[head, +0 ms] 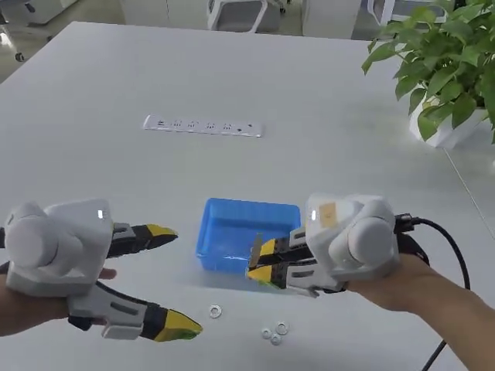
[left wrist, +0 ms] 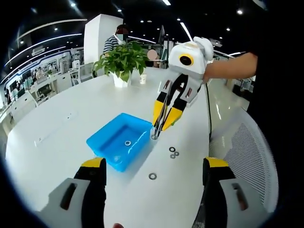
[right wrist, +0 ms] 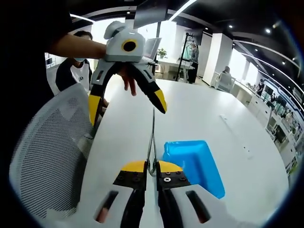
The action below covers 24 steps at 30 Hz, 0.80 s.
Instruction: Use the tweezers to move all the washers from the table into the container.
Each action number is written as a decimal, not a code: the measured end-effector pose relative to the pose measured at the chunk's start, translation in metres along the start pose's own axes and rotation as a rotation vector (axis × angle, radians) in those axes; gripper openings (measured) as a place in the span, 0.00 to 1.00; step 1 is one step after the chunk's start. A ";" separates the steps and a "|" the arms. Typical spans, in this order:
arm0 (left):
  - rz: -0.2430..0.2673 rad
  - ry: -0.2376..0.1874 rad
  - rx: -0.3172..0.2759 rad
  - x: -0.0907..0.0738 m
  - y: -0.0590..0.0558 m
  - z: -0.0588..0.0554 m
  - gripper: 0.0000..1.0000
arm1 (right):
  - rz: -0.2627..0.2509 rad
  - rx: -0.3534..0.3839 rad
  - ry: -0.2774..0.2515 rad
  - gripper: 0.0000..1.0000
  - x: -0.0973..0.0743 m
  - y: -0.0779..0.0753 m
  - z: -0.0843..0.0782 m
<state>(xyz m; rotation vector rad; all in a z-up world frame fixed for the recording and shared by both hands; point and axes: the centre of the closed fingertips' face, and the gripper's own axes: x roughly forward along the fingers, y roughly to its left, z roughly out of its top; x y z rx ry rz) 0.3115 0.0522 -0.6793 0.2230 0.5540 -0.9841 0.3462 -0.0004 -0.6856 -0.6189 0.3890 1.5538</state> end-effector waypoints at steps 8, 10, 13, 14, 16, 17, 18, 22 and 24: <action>0.031 -0.023 -0.023 -0.003 0.002 -0.002 0.99 | -0.015 -0.019 0.002 0.08 0.000 -0.018 0.002; 0.034 -0.025 -0.029 -0.004 0.002 -0.002 0.99 | -0.021 -0.023 -0.001 0.08 0.000 -0.024 0.002; 0.042 -0.022 -0.032 -0.005 0.003 -0.004 0.99 | -0.030 -0.025 -0.002 0.08 0.001 -0.033 0.002; 0.048 -0.024 -0.031 -0.006 0.004 -0.004 0.99 | -0.036 -0.030 -0.004 0.08 0.001 -0.037 0.002; 0.053 -0.032 -0.034 -0.007 0.003 -0.004 0.99 | -0.042 -0.029 -0.010 0.08 0.003 -0.044 0.001; 0.055 -0.034 -0.035 -0.008 0.003 -0.004 0.99 | -0.044 -0.030 -0.008 0.08 0.003 -0.046 0.000; 0.058 -0.037 -0.033 -0.008 0.003 -0.005 0.99 | -0.044 -0.030 -0.006 0.08 0.005 -0.049 -0.001; 0.061 -0.041 -0.037 -0.010 0.002 -0.007 0.99 | -0.047 -0.032 -0.002 0.08 0.010 -0.058 -0.008; 0.066 -0.039 -0.040 -0.011 0.004 -0.010 0.99 | -0.049 -0.030 -0.003 0.08 0.012 -0.061 -0.011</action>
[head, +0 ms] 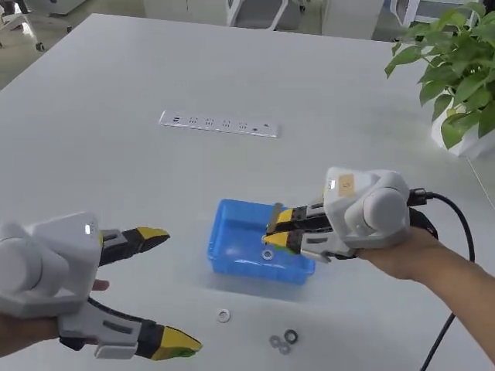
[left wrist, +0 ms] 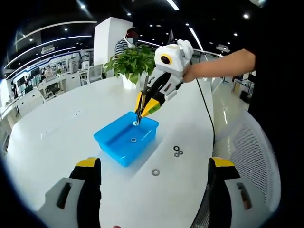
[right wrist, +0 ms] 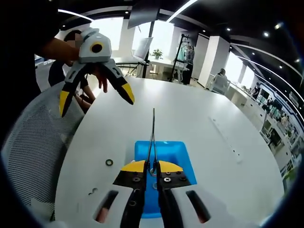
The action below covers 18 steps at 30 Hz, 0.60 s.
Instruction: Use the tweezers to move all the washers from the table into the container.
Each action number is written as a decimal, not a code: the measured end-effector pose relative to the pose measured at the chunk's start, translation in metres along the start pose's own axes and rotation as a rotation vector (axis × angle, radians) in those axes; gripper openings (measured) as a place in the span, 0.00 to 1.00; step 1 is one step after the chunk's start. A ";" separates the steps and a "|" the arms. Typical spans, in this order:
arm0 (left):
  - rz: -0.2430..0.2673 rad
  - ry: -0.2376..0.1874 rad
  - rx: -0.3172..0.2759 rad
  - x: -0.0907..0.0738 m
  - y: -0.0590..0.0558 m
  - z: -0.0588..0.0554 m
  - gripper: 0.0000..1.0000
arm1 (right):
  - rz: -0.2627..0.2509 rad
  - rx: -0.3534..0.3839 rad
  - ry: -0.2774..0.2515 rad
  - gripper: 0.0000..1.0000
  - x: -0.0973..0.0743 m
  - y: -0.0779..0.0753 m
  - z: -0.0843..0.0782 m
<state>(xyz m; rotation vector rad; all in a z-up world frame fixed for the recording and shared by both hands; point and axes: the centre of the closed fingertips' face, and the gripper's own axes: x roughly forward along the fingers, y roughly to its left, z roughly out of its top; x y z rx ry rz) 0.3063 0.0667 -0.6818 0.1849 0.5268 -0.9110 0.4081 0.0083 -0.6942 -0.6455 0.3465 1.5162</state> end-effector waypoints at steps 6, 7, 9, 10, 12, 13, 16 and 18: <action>0.011 -0.006 -0.011 -0.001 0.000 0.000 0.99 | -0.002 0.007 0.012 0.08 0.011 -0.009 -0.014; 0.011 0.000 -0.009 -0.001 -0.001 -0.001 0.99 | -0.004 0.003 0.012 0.08 0.012 -0.010 -0.015; 0.007 0.002 -0.004 -0.001 -0.002 -0.002 0.98 | -0.007 0.011 0.016 0.08 0.015 -0.013 -0.020; 0.007 0.002 -0.002 -0.002 -0.002 -0.002 0.98 | -0.009 0.013 0.018 0.08 0.016 -0.015 -0.022; 0.011 0.001 0.001 -0.003 0.000 -0.002 0.97 | -0.017 0.016 0.018 0.08 0.019 -0.018 -0.026; 0.011 0.001 0.000 -0.004 0.001 -0.002 0.97 | -0.019 0.018 0.017 0.08 0.019 -0.020 -0.027; 0.012 -0.002 0.003 -0.004 0.003 -0.001 0.97 | -0.008 0.016 0.024 0.08 0.023 -0.021 -0.034; 0.011 0.001 0.003 -0.004 0.003 -0.001 0.97 | -0.003 0.017 0.029 0.08 0.025 -0.021 -0.038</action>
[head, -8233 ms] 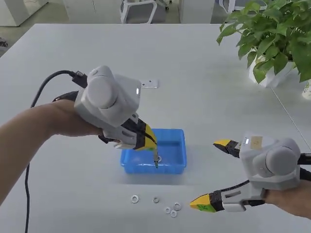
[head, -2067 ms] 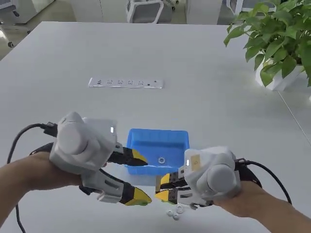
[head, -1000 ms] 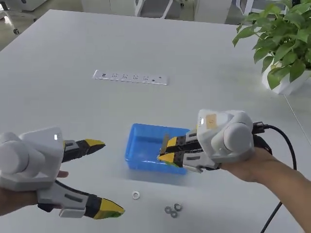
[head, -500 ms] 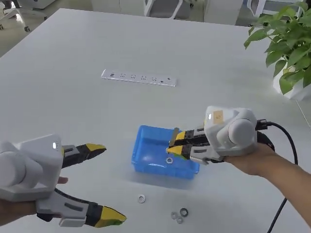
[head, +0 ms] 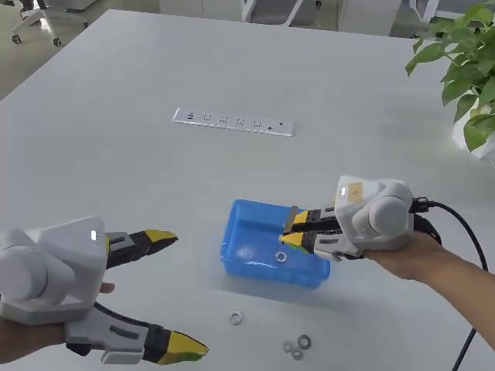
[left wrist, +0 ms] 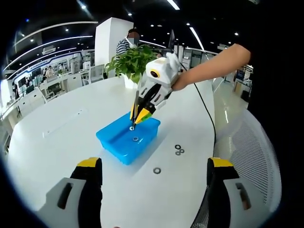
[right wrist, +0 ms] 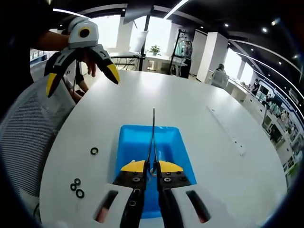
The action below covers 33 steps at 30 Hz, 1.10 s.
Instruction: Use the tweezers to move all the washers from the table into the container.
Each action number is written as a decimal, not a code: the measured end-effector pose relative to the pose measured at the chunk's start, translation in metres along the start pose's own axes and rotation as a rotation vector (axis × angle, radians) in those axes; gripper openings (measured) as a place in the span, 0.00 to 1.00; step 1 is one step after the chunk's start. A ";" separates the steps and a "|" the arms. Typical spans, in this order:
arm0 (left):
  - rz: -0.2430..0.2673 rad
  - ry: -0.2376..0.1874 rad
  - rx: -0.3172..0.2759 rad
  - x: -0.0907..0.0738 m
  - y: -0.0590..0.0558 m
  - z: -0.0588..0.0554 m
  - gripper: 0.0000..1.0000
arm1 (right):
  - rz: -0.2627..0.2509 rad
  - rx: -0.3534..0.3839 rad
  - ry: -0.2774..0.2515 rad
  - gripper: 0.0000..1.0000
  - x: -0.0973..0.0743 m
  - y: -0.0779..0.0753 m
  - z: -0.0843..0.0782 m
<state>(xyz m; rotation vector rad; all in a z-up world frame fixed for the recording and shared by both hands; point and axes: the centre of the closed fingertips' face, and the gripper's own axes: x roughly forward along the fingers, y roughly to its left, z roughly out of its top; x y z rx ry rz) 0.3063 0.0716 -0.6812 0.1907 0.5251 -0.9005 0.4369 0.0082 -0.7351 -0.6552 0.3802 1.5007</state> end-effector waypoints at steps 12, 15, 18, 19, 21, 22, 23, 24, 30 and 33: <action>-0.009 0.012 0.001 0.006 0.002 -0.002 0.95 | -0.005 -0.008 0.022 0.08 0.010 -0.006 -0.014; -0.010 0.006 0.003 0.009 0.003 0.000 0.94 | 0.004 -0.005 0.028 0.08 0.012 -0.006 -0.017; -0.015 0.009 0.007 0.011 0.004 0.001 0.93 | 0.008 -0.003 0.035 0.09 0.014 -0.006 -0.022; -0.016 0.009 0.008 0.012 0.004 0.002 0.93 | 0.008 -0.003 0.038 0.09 0.014 -0.006 -0.023; -0.016 0.007 0.009 0.014 0.004 0.004 0.93 | 0.011 -0.001 0.041 0.09 0.015 -0.006 -0.026; -0.017 0.007 0.010 0.014 0.004 0.005 0.93 | 0.013 0.001 0.042 0.09 0.016 -0.006 -0.027; -0.018 0.006 0.010 0.014 0.005 0.005 0.93 | 0.015 0.001 0.046 0.09 0.017 -0.005 -0.029; -0.016 0.005 0.009 0.015 0.006 0.005 0.93 | 0.015 0.002 0.048 0.09 0.017 -0.005 -0.030; -0.016 0.008 0.006 0.016 0.008 0.004 0.93 | 0.013 0.022 0.038 0.09 0.017 -0.006 -0.032; -0.018 0.011 0.004 0.017 0.009 0.004 0.92 | 0.013 0.022 0.041 0.09 0.017 -0.006 -0.032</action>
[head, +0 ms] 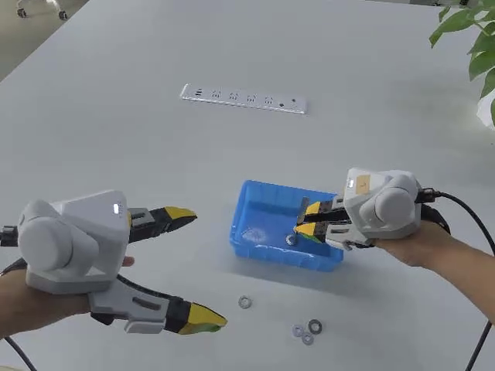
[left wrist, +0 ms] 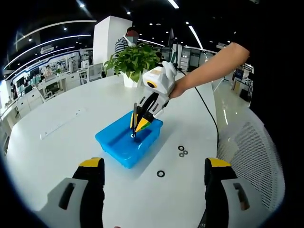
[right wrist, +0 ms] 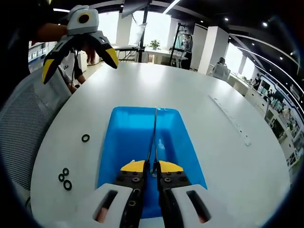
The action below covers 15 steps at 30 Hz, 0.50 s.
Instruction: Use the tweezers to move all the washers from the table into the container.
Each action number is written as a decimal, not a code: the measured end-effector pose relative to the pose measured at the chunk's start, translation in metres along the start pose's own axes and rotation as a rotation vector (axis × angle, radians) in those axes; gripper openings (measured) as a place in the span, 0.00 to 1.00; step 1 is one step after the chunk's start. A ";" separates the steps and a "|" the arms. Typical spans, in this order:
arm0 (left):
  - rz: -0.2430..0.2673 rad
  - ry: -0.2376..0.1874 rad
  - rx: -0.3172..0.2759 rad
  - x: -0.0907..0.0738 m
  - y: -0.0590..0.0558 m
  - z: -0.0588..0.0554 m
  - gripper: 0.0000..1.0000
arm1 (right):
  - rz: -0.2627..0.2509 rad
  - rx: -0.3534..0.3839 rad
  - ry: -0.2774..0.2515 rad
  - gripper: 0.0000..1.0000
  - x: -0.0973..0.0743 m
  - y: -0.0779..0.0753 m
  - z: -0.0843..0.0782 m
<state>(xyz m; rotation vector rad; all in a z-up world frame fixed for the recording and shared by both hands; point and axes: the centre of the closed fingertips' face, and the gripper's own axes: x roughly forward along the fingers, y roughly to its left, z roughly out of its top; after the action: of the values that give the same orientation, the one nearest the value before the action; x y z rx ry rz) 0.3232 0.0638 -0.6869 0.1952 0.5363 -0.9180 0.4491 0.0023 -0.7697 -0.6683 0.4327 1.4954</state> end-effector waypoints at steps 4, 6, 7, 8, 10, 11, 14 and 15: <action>-0.006 0.005 -0.002 0.002 0.003 0.003 0.86 | 0.000 -0.002 0.000 0.09 0.000 0.000 0.000; -0.011 0.017 0.015 0.003 0.005 0.002 0.83 | 0.000 -0.002 0.003 0.09 0.000 0.000 0.000; -0.013 0.019 0.020 0.004 0.007 0.003 0.82 | 0.001 -0.005 0.004 0.09 0.000 0.001 0.001; -0.015 0.019 0.025 0.005 0.007 0.004 0.80 | 0.002 -0.007 0.005 0.09 0.000 0.001 0.001; -0.014 0.030 0.042 0.007 0.011 0.005 0.77 | 0.004 -0.008 0.007 0.09 0.000 0.001 0.001; -0.017 0.034 0.047 0.008 0.012 0.006 0.75 | 0.004 -0.008 0.007 0.09 0.000 0.001 0.000; -0.037 0.051 0.065 0.012 0.016 0.008 0.66 | 0.002 -0.007 0.006 0.09 0.000 0.001 0.000; -0.042 0.056 0.073 0.014 0.017 0.010 0.65 | 0.002 -0.007 0.006 0.09 0.000 0.001 0.000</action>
<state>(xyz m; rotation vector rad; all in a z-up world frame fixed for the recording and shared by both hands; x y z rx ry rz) 0.3469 0.0604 -0.6872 0.2768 0.5608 -0.9760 0.4482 0.0022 -0.7694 -0.6783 0.4324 1.4977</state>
